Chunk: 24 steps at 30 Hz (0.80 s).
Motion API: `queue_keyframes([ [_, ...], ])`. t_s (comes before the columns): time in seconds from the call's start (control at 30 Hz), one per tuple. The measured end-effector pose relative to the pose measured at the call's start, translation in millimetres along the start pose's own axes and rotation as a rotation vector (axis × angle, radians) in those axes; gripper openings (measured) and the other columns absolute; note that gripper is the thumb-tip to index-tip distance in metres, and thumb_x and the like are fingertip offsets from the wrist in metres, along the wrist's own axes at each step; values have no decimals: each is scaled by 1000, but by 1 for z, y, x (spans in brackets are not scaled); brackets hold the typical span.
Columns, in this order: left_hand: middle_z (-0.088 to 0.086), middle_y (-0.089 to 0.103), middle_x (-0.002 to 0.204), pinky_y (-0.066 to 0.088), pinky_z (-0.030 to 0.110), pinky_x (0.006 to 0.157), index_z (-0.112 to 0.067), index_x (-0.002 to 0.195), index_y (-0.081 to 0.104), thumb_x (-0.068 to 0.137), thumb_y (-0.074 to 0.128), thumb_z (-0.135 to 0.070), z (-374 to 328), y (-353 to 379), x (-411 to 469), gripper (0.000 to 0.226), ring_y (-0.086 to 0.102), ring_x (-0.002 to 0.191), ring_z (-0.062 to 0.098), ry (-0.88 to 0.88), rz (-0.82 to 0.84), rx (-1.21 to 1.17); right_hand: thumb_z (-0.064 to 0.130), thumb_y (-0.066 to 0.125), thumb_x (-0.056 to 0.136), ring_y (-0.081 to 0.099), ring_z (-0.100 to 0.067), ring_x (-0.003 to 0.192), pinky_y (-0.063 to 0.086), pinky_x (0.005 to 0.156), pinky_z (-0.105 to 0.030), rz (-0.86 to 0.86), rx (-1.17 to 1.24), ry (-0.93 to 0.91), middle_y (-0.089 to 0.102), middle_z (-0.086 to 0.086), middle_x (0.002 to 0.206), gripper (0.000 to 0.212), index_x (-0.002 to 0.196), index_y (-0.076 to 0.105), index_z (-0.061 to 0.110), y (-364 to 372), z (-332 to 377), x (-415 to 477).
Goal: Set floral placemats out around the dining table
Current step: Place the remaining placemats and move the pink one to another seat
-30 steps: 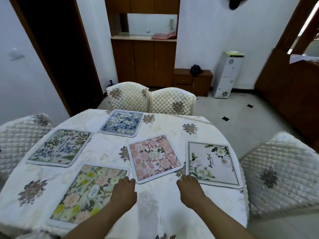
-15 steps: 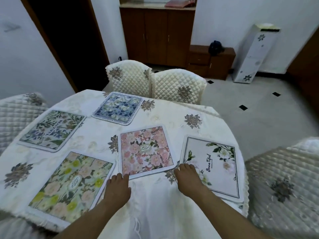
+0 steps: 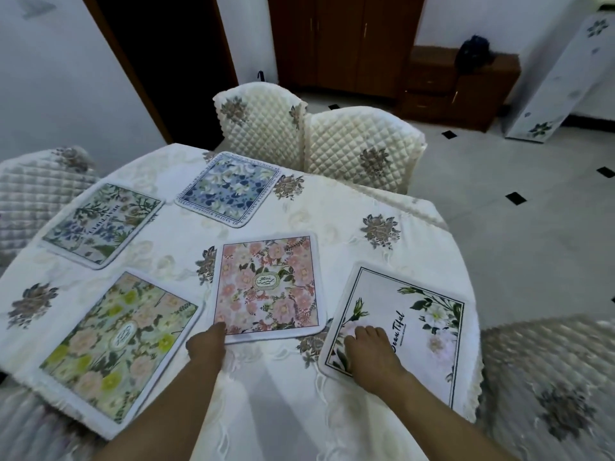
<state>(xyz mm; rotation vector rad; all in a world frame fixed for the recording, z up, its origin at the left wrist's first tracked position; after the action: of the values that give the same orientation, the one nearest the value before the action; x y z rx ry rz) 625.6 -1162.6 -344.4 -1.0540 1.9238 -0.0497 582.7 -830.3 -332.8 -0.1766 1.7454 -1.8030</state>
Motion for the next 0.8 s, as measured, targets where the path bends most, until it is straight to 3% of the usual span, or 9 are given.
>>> queue_keyframes([
  [0.13, 9, 59, 102, 50, 34, 76, -10, 105, 56, 87, 61, -22, 1, 13, 4, 21, 58, 78, 21, -72, 194, -344, 7, 46, 77, 48, -33, 112, 32, 100, -43, 15, 13, 38, 56, -16, 120, 42, 117, 57, 10, 2, 3, 0],
  [0.27, 7, 58, 82, 54, 29, 58, -14, 99, 56, 93, 57, -17, 6, 39, -13, 7, 55, 69, 19, -278, 297, -508, 6, 47, 76, 47, -33, 112, 32, 100, -43, 35, 6, 54, 55, -15, 119, 41, 116, 56, 11, 0, 10, 5],
  [0.33, 8, 56, 78, 54, 22, 46, -12, 86, 55, 93, 58, -12, 11, 52, -23, 7, 54, 66, 18, -313, 342, -482, 6, 46, 76, 48, -32, 109, 33, 98, -42, 23, 9, 57, 56, -14, 114, 38, 112, 57, 11, -3, 18, 8],
  [0.4, 8, 54, 76, 50, 20, 43, -11, 81, 54, 94, 56, -11, 18, 63, -29, 13, 51, 64, 15, -326, 384, -430, 5, 46, 76, 48, -31, 106, 33, 96, -41, 18, 18, 56, 56, -13, 109, 33, 106, 58, 11, -7, 27, 9],
  [0.57, 5, 54, 69, 45, 17, 37, -10, 88, 57, 95, 58, -10, 22, 65, -40, 7, 50, 58, 13, -244, 439, -347, 7, 47, 78, 49, -29, 105, 34, 97, -39, 19, 20, 67, 57, -12, 108, 29, 104, 58, 12, -15, 37, 8],
  [0.63, 4, 50, 63, 42, 18, 36, -11, 84, 56, 95, 58, -9, 22, 46, -37, 11, 46, 53, 13, -154, 450, -293, 9, 47, 81, 49, -30, 106, 35, 94, -38, 6, 43, 79, 57, -12, 109, 28, 107, 57, 13, -19, 39, 9],
  [0.73, 4, 38, 50, 28, 22, 39, -9, 70, 47, 97, 54, -8, 36, -11, -19, 28, 34, 43, 14, -12, 486, -30, 12, 47, 85, 51, -29, 105, 39, 86, -36, -37, 122, 107, 58, -11, 110, 27, 110, 58, 13, -24, 47, 14],
  [0.8, 4, 35, 49, 25, 24, 45, -10, 66, 42, 97, 53, -9, 51, -61, -4, 33, 30, 44, 15, -40, 545, 121, 15, 46, 88, 53, -28, 102, 40, 80, -33, -75, 183, 116, 59, -11, 109, 22, 107, 58, 12, -25, 58, 21],
])
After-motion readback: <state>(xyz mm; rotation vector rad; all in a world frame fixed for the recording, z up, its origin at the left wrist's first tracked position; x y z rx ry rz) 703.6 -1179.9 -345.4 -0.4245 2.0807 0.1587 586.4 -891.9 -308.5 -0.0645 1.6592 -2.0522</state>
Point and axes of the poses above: each hand's wrist, its own x-axis towards the middle knuckle, its own y-axis out of the palm, z = x × y, the point moved 2 cm from there along x, towards the middle knuckle
